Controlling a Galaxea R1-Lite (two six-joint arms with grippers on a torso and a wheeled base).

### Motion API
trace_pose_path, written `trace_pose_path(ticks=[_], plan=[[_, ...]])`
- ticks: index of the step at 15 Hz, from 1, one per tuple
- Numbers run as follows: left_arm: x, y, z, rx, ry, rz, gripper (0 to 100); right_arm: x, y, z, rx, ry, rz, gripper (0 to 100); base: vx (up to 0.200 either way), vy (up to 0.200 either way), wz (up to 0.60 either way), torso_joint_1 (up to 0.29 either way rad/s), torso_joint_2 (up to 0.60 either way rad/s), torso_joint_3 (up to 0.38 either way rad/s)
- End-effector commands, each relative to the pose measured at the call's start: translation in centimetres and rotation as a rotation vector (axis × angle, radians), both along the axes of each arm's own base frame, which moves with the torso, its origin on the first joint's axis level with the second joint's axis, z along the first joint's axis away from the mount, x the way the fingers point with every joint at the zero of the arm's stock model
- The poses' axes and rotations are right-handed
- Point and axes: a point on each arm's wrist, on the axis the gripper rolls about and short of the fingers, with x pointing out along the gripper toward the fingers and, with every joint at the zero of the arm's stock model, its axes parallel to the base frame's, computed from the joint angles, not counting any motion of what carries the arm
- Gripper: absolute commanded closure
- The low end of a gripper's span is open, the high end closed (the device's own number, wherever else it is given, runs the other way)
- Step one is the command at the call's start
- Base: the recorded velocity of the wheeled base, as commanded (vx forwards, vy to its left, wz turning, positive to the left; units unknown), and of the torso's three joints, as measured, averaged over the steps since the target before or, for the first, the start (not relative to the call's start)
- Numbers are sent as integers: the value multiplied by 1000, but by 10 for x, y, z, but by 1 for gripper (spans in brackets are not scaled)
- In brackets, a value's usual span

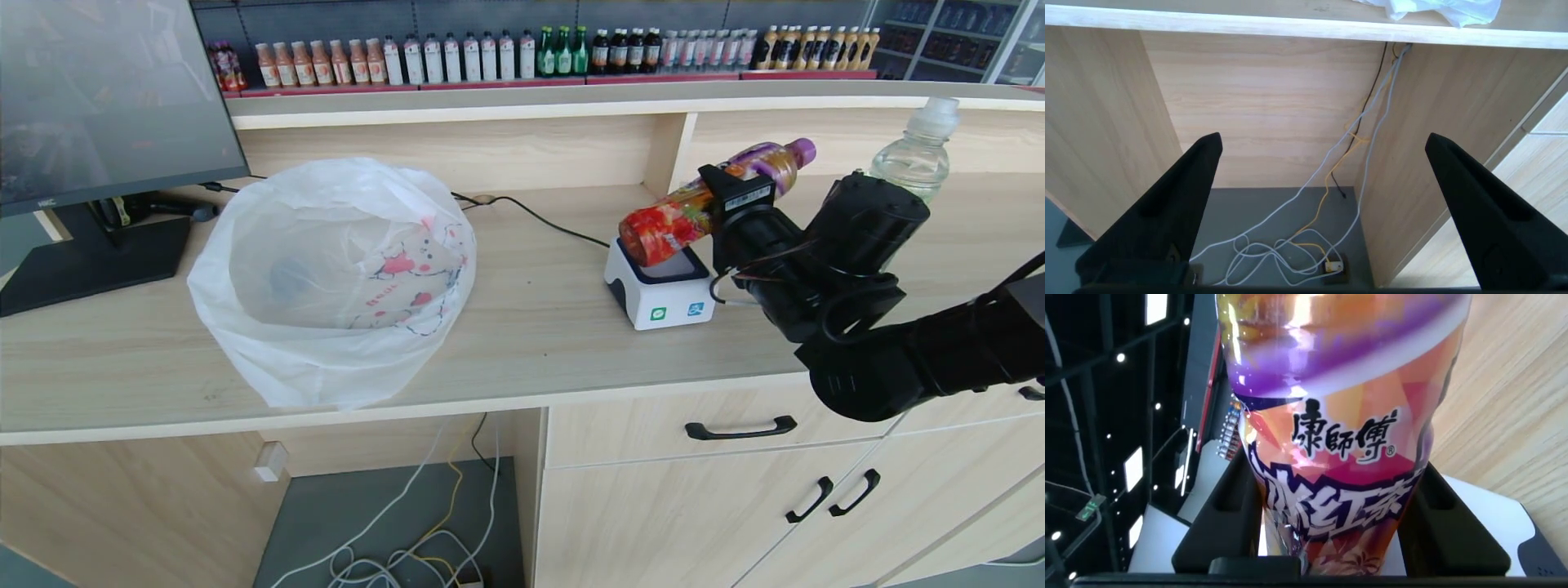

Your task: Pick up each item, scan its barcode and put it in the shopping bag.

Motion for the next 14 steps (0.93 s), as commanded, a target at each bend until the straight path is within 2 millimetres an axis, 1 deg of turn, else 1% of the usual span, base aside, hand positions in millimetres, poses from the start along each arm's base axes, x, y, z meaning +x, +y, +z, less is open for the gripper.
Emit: trace_pose_path(ticks=[1, 3, 9, 11, 14], plan=[[0, 0, 0, 0, 0, 0, 0, -1, 0, 2, 2, -4, 0, 100, 0, 0, 0, 0, 0, 0], [0, 0, 0, 0, 0, 0, 0, -3, 1, 2, 4, -5, 5, 100, 0, 0, 0, 0, 0, 0], [0, 0, 0, 0, 0, 2, 0, -15, 0, 23, -3, -67, 5, 100, 0, 0, 0, 0, 0, 0], [0, 0, 0, 0, 0, 0, 0, -23, 7, 31, -67, -114, 8, 100, 0, 0, 0, 0, 0, 0], [0, 0, 0, 0, 0, 0, 0, -37, 24, 39, -128, -187, 34, 100, 0, 0, 0, 0, 0, 0]])
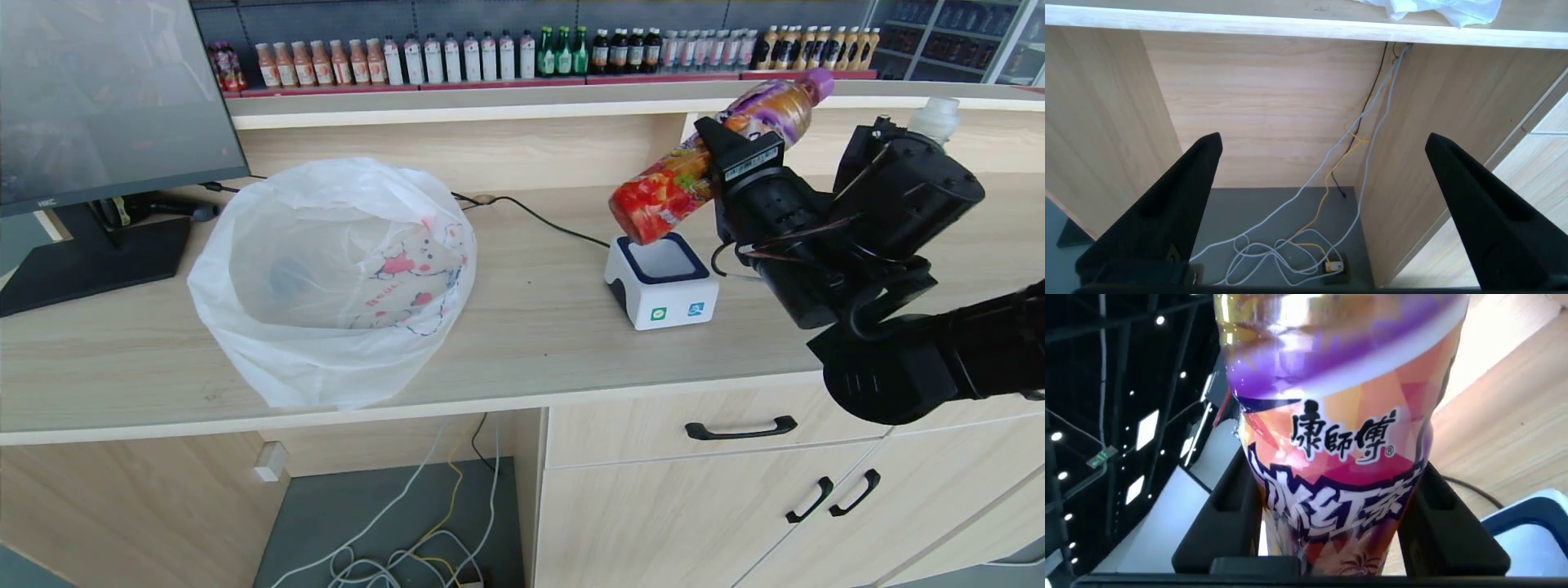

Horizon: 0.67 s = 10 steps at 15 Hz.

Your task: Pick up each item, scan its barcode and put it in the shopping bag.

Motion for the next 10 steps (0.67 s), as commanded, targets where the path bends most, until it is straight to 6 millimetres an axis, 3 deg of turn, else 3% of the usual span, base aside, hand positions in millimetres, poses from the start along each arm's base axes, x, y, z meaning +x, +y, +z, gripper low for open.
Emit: trace_pose_path(ticks=[1, 5, 7, 10], plan=[[0, 0, 0, -1, 0, 0, 0, -11, 9, 8, -36, -47, 10, 100, 0, 0, 0, 0, 0, 0], [0, 0, 0, -1, 0, 1, 0, -25, 18, 19, -264, -171, -63, 100, 0, 0, 0, 0, 0, 0], [0, 0, 0, -1, 0, 1, 0, -40, 33, 25, -349, -223, -69, 100, 0, 0, 0, 0, 0, 0], [0, 0, 0, -1, 0, 0, 0, -49, 48, 17, -533, -267, -118, 100, 0, 0, 0, 0, 0, 0]])
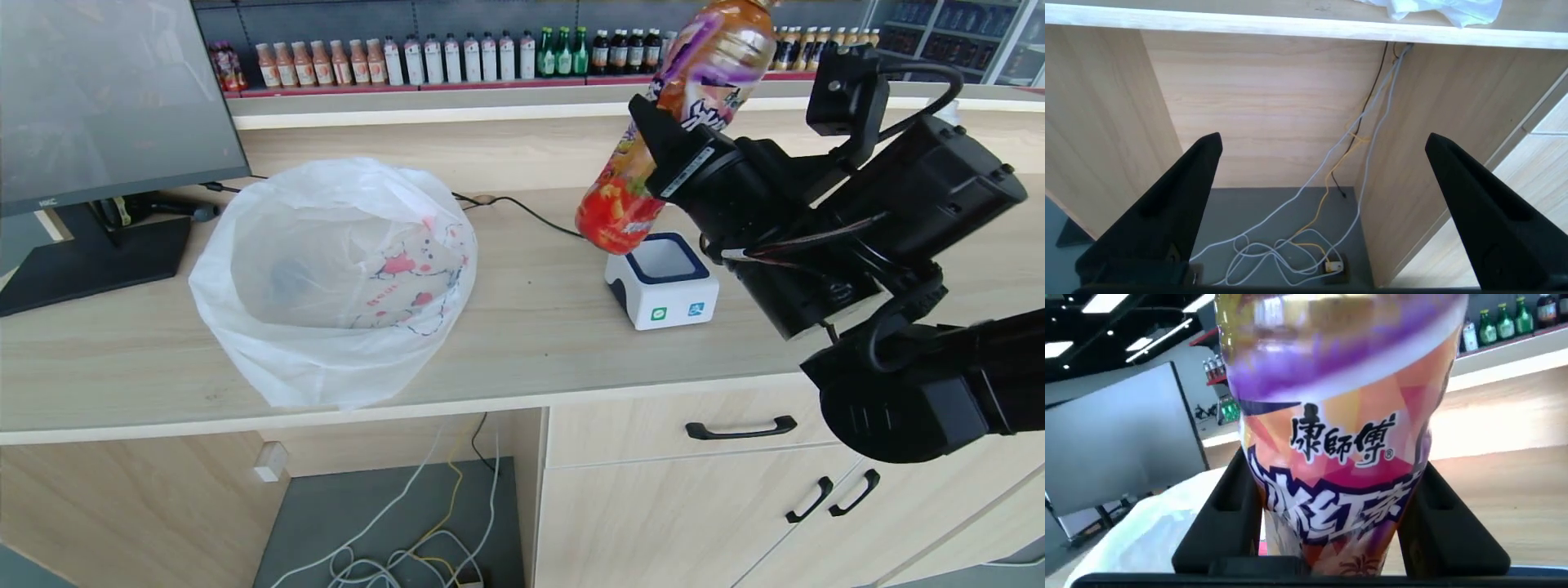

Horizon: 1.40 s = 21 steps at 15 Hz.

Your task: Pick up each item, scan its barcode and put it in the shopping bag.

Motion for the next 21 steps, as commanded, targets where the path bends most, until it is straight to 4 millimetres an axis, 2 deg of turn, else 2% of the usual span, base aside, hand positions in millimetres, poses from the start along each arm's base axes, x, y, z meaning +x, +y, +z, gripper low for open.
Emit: trace_pose_path(ticks=[1, 4, 8, 11, 21], plan=[[0, 0, 0, 0, 0, 2, 0, -5, 5, -4, -94, -28, -39, 100, 0, 0, 0, 0, 0, 0], [0, 0, 0, 3, 0, 0, 0, -7, 3, -11, -260, -71, -173, 100, 0, 0, 0, 0, 0, 0], [0, 0, 0, 4, 0, 0, 0, -10, 2, -10, -407, -142, -290, 100, 0, 0, 0, 0, 0, 0], [0, 0, 0, 4, 0, 0, 0, -13, 2, -7, -382, -132, -326, 100, 0, 0, 0, 0, 0, 0], [0, 0, 0, -6, 0, 0, 0, -18, 1, 0, -358, -139, -317, 100, 0, 200, 0, 0, 3, 3]])
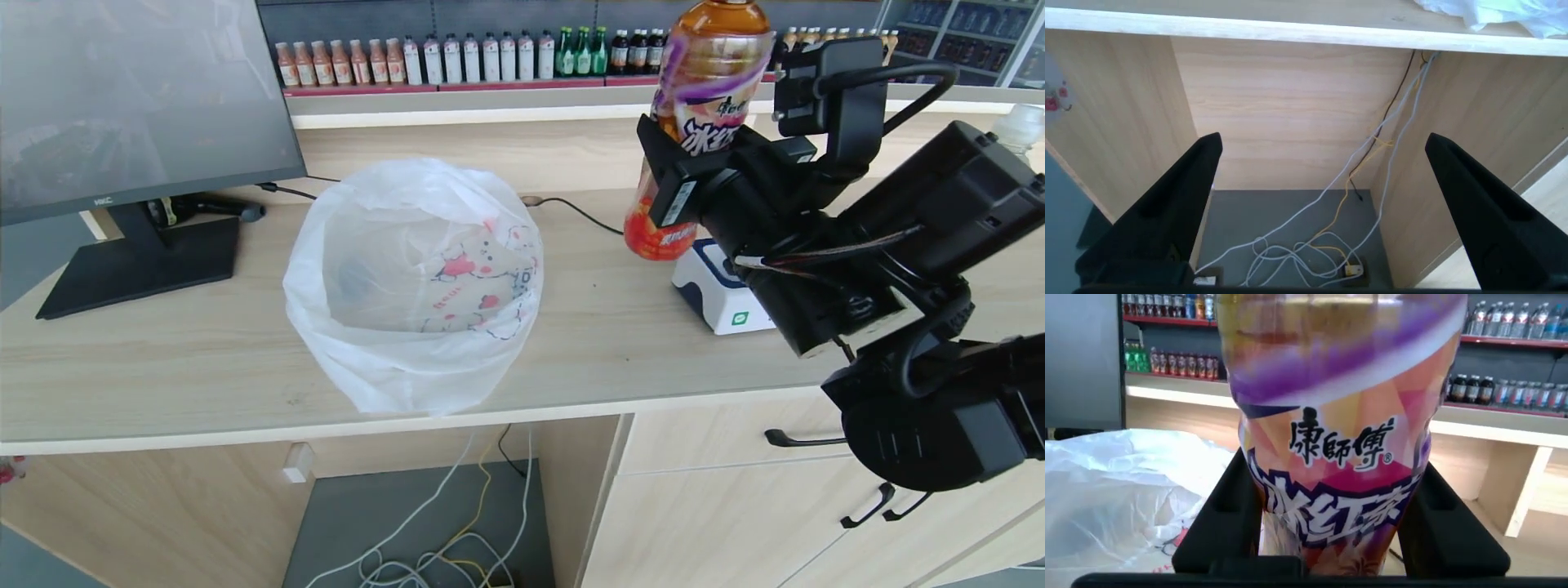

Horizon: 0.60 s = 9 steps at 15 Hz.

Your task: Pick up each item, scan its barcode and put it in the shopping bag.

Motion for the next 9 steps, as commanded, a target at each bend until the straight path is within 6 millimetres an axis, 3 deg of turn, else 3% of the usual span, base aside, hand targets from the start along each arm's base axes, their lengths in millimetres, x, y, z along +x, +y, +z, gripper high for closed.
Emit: trace_pose_path(ticks=[1, 8, 9], plan=[[0, 0, 0, -1, 0, 1, 0, 0, 1, -1, 5, 3, 4, 100, 0, 200, 0, 7, 12, 2], [0, 0, 0, 2, 0, 1, 0, 2, 4, -5, 28, 24, 35, 100, 0, 200, 0, 0, 4, 3], [0, 0, 0, 4, 0, 1, 0, 2, 4, -5, 32, 22, 38, 100, 0, 0, 0, 0, 0, 0]])
